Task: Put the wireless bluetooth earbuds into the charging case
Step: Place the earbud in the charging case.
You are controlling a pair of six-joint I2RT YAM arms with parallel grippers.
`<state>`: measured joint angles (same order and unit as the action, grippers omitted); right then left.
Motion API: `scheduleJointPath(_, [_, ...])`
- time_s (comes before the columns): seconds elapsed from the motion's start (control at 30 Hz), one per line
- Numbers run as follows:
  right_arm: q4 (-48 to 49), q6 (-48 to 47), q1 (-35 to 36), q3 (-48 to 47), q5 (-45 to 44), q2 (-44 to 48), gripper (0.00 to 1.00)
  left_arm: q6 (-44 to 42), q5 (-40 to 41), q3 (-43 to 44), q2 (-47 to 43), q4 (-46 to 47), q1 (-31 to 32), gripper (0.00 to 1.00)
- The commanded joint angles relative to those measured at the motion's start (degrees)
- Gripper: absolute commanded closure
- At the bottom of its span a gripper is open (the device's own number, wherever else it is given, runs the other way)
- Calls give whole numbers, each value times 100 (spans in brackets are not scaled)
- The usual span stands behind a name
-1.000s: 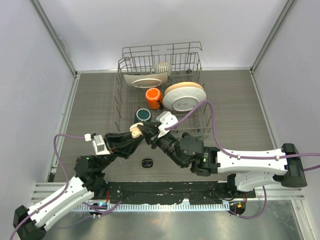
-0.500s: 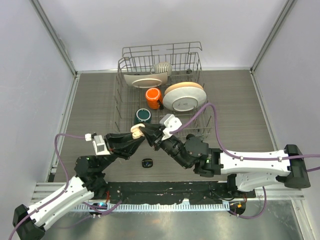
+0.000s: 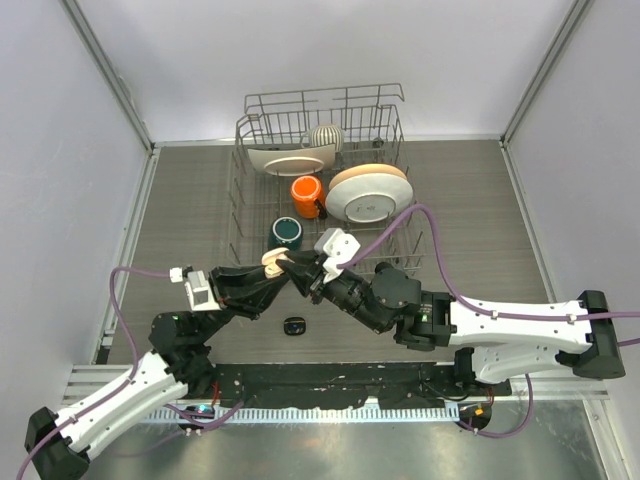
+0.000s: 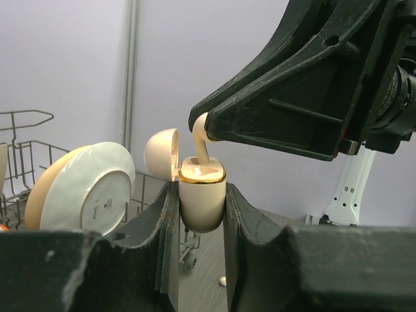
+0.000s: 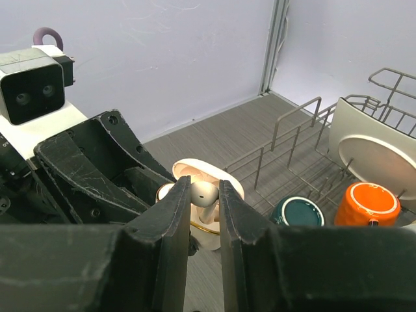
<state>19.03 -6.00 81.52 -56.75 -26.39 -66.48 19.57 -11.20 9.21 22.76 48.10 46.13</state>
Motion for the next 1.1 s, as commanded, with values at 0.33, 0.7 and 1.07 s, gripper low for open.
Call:
scheduleJointPath(0.33, [-391,-331,93,-301,-516,30,99,-94,180,177,-105,429,-43,100])
scheduleJointPath(0.7, [-725,-419,66,-416,-577,-41,99,-173,118,177,-123,411,-43,100])
scheduleJointPath(1.07, [-1094,-279,-4,-530,-472,-129,99,-340,-31,133,-202,525,-51,100])
